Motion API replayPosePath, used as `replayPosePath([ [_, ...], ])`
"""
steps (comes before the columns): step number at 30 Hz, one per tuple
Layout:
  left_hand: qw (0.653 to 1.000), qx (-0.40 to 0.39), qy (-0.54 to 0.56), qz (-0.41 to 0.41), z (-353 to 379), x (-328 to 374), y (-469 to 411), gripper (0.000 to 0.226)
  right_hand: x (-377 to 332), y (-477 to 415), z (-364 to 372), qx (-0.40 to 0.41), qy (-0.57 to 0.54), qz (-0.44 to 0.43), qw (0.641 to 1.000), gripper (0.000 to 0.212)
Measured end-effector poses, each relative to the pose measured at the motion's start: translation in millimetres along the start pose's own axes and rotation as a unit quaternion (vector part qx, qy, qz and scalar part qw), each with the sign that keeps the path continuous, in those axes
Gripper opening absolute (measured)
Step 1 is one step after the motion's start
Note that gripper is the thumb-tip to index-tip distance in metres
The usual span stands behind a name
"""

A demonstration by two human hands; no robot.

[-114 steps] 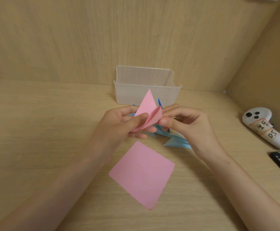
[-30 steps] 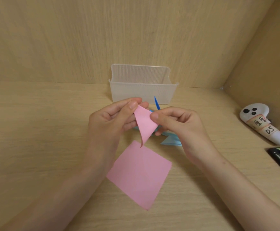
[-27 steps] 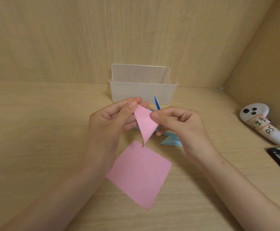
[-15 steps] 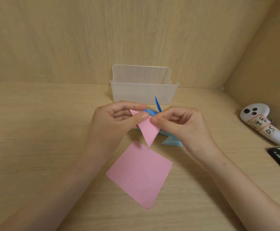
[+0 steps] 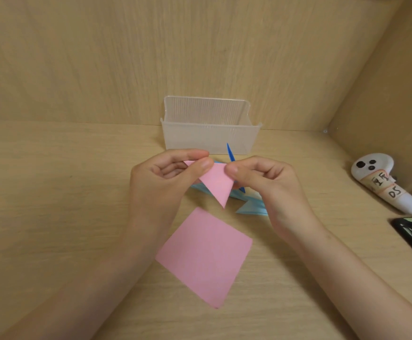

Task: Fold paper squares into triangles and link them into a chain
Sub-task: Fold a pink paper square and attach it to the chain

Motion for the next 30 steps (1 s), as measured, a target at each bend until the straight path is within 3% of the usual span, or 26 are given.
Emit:
replayPosePath([
  [10,1.0,0.001,0.014,0.0,-2.5,-1.7,-1.8,0.017,7.5,-3.5,1.0,-0.013,-0.027,0.033,0.999,0.015],
  [16,1.0,-0.021,0.011,-0.003,-0.3,-2.8,1.3,0.018,2.7,-1.7,-2.4,0.024,0.004,-0.001,1.0,0.008],
  [21,0.995,-0.085,-0.058,0.01,-1.2,-3.5,-6.9,0.023,-0.1,-1.7,-2.1,0.013,0.03,-0.016,0.999,0.007],
  [24,0.987,-0.103,-0.113,0.053,0.7,0.0,-6.5,0.01,-0.5,-0.7,-1.4,-0.004,0.034,-0.024,0.999,0.007],
  [30,0.984,-0.078,-0.14,0.084,0.2,-5.3,-3.7,0.007,4.4,-0.7,0.1,-0.022,0.033,0.002,0.999,0.005],
])
Point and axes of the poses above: each hand's wrist, its own y-axis away from the middle knuckle, its own z-axis out of the palm, x = y × z, the point moved 3 cm from there along -y, towards the middle knuckle, and after that the axes turned 11 degrees about x, right-handed, at the moved point
